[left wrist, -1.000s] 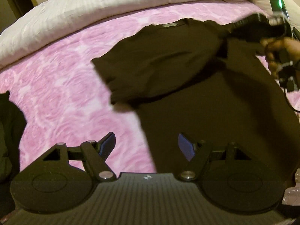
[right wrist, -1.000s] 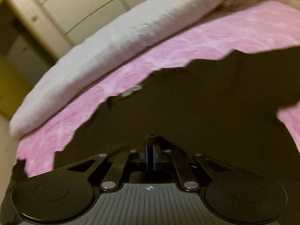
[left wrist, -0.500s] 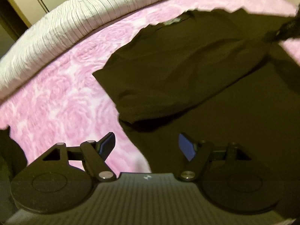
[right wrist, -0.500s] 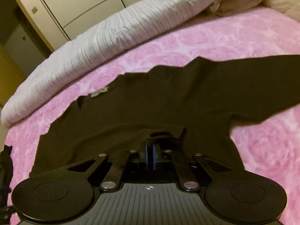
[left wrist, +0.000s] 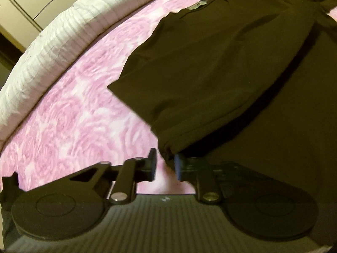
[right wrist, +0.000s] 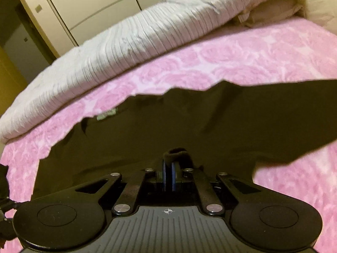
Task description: Fold clothes
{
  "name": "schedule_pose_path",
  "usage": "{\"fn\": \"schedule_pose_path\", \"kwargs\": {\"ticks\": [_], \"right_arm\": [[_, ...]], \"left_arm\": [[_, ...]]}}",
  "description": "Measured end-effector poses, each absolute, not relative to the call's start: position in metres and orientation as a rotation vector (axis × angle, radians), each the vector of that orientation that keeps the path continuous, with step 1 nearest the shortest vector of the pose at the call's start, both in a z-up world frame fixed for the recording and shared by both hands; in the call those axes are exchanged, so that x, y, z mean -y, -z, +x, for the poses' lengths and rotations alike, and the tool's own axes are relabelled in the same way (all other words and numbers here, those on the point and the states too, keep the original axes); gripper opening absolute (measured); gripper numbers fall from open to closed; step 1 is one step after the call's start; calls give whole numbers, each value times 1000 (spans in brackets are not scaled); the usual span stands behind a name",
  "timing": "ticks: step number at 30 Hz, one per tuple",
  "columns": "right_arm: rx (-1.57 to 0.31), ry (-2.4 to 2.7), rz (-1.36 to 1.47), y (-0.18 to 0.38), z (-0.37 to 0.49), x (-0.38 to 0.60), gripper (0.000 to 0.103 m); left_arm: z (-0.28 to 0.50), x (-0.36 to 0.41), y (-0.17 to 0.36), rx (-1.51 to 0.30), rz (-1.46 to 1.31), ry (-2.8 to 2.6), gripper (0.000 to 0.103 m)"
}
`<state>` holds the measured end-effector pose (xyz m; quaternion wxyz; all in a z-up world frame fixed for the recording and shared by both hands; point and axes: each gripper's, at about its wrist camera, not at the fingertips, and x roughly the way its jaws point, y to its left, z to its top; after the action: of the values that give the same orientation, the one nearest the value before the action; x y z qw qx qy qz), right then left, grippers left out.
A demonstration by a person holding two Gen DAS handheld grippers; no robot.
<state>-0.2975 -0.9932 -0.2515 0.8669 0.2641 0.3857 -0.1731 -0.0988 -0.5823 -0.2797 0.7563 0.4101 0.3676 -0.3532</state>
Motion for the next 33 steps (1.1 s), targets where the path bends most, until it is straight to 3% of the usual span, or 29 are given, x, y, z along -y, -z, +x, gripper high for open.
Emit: {"fn": "schedule_pose_path", "kwargs": {"ticks": [6,8,10,13,16,18,22,25,28,33], "right_arm": [[-889,363,542,264,-300,985,4],[-908,354,567,265,-298,986,4],[-920,348,583,263,-295,989,4],[-909,336,619,250,-284,996,4],[-705,303,491,206,-285,990,4],[-612,314,373,190,-296,980,4],[-785,368,501,241,-314,991,4],[-937,421,630,281,-325,1001,5],[-977,499,576,270,-325,992,13],[-955,533,482,238,-316,967,16]], "left_arm": [[-102,570,279,-807,837,780,14],[-100,574,279,-793,832,809,45],[-98,579,281,-792,821,861,47],[-94,590,285,-799,816,901,43],[-94,596,286,-785,836,898,35],[-93,597,287,-784,842,897,35],[-97,595,288,-779,862,908,35],[-99,591,289,-776,868,906,25],[-99,587,290,-769,866,892,14],[-109,582,283,-720,857,863,9]]}}
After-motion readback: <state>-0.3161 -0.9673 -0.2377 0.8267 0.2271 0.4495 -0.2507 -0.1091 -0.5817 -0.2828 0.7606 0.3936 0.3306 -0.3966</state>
